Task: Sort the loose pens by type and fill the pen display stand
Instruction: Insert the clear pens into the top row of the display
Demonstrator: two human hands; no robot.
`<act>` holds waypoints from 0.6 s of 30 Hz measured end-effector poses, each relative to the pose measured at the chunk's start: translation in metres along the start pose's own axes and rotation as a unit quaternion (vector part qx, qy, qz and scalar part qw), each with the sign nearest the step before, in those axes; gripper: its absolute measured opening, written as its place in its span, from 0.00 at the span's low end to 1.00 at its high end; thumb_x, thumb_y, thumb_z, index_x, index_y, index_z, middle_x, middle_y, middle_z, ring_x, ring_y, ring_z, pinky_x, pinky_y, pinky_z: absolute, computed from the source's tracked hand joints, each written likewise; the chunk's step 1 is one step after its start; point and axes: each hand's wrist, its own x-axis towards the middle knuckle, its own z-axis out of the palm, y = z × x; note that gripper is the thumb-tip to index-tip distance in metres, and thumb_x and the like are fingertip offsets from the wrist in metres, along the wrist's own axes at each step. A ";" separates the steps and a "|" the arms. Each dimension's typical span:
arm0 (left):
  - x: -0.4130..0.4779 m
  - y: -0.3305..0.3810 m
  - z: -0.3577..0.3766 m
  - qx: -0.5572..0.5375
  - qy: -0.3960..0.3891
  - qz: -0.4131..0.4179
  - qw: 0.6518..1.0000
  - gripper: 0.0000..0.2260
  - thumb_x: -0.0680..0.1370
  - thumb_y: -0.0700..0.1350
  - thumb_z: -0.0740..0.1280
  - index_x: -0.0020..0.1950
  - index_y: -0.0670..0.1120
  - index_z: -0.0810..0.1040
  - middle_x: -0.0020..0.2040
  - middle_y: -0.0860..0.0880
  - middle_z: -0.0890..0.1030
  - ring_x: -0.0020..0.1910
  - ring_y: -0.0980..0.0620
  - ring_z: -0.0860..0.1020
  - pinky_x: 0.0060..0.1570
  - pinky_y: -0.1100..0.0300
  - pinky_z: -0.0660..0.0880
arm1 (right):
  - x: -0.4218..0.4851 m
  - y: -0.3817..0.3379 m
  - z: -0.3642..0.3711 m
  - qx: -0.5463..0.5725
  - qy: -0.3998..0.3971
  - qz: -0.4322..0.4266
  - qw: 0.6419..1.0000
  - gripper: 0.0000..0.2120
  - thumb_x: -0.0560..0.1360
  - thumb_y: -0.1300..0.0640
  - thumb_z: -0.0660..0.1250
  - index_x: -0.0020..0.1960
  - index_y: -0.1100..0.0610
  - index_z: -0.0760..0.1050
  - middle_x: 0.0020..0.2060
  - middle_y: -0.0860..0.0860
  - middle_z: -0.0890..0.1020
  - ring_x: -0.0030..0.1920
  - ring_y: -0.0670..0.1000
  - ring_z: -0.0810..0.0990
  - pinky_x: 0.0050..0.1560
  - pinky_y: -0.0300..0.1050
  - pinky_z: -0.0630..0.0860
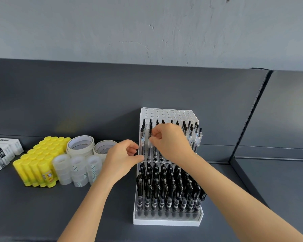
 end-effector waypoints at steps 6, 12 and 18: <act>0.000 0.006 -0.001 0.000 0.004 0.010 1.000 0.10 0.69 0.46 0.76 0.48 0.53 0.79 0.43 0.56 0.80 0.44 0.59 0.78 0.42 0.66 0.73 | -0.004 0.003 0.003 0.013 0.006 0.006 1.000 0.07 0.75 0.60 0.65 0.48 0.62 0.81 0.41 0.56 0.84 0.43 0.55 0.82 0.47 0.50 0.80; -0.001 0.011 -0.004 0.000 0.002 0.015 1.000 0.10 0.69 0.47 0.76 0.47 0.54 0.78 0.43 0.56 0.80 0.44 0.59 0.78 0.40 0.67 0.71 | -0.011 0.003 0.008 0.031 0.010 0.016 0.999 0.07 0.76 0.59 0.66 0.49 0.60 0.81 0.41 0.53 0.84 0.42 0.52 0.82 0.47 0.46 0.80; 0.000 0.014 -0.009 0.014 -0.013 0.037 0.999 0.09 0.70 0.46 0.75 0.48 0.52 0.79 0.43 0.55 0.80 0.44 0.57 0.79 0.45 0.61 0.76 | -0.016 0.001 0.013 0.036 0.022 0.038 0.998 0.06 0.76 0.59 0.65 0.48 0.59 0.80 0.40 0.52 0.83 0.41 0.52 0.82 0.46 0.47 0.80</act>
